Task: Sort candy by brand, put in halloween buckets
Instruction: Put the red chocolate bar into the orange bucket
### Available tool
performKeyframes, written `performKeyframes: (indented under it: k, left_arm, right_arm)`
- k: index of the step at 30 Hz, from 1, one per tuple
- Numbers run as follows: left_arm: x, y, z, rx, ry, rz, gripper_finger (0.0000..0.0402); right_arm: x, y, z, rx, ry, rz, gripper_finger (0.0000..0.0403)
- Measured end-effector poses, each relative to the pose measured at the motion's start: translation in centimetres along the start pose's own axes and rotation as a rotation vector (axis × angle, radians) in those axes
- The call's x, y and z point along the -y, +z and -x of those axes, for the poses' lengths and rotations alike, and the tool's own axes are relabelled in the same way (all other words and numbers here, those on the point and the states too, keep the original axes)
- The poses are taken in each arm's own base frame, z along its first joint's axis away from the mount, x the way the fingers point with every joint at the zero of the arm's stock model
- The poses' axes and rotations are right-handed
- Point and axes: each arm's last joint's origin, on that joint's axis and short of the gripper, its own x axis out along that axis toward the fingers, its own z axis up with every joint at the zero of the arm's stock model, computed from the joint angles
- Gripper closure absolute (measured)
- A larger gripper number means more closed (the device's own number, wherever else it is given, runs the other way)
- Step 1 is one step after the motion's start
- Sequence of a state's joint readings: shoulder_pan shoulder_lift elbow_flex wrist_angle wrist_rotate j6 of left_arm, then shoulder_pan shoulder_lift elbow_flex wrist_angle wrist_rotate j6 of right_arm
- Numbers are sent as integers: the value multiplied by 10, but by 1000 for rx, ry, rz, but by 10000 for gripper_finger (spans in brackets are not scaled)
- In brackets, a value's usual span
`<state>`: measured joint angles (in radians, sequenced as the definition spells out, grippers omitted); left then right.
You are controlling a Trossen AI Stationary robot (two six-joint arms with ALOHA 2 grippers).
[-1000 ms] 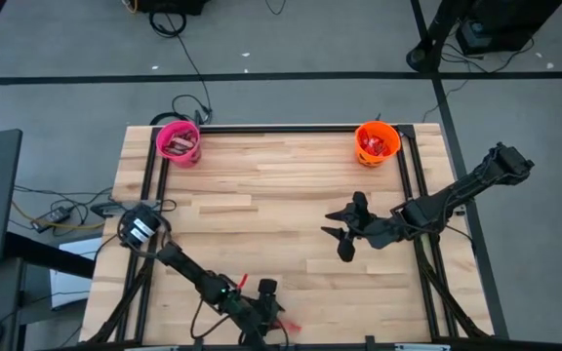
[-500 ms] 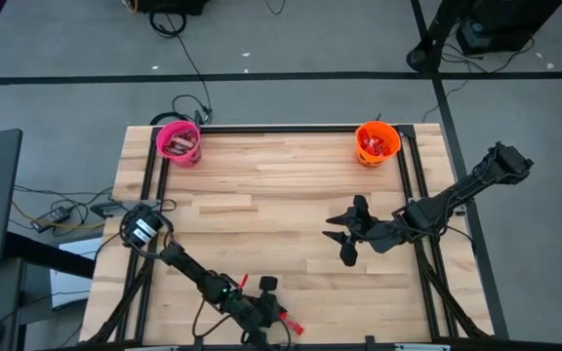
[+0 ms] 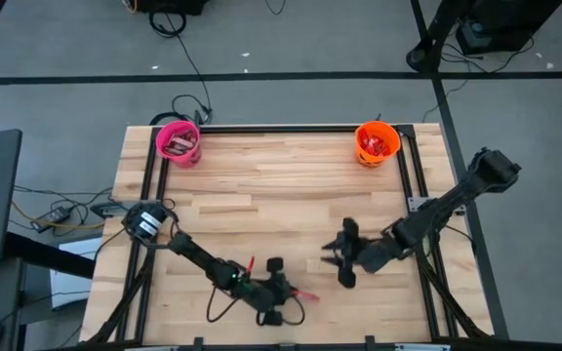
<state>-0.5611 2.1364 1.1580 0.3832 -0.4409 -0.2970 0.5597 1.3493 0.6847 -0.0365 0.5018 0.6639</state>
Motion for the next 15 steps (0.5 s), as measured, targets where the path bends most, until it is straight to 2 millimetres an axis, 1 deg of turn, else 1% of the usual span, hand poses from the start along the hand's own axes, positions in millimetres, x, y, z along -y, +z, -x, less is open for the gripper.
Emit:
performKeyframes:
  k: [3,7,10,15]
  left_arm:
    - [-11,13,0,34,28,32,365]
    - [-27,29,2,64,53,61,371]
    - [-36,40,6,67,63,75,363]
    - [-48,46,7,58,82,89,356]
  right_arm:
    - [-14,-14,-12,-22,72,102,238]
    - [-22,-29,-24,-35,86,261,226]
    - [-24,-31,-28,-20,89,304,210]
    - [-27,-24,-27,34,116,322,177]
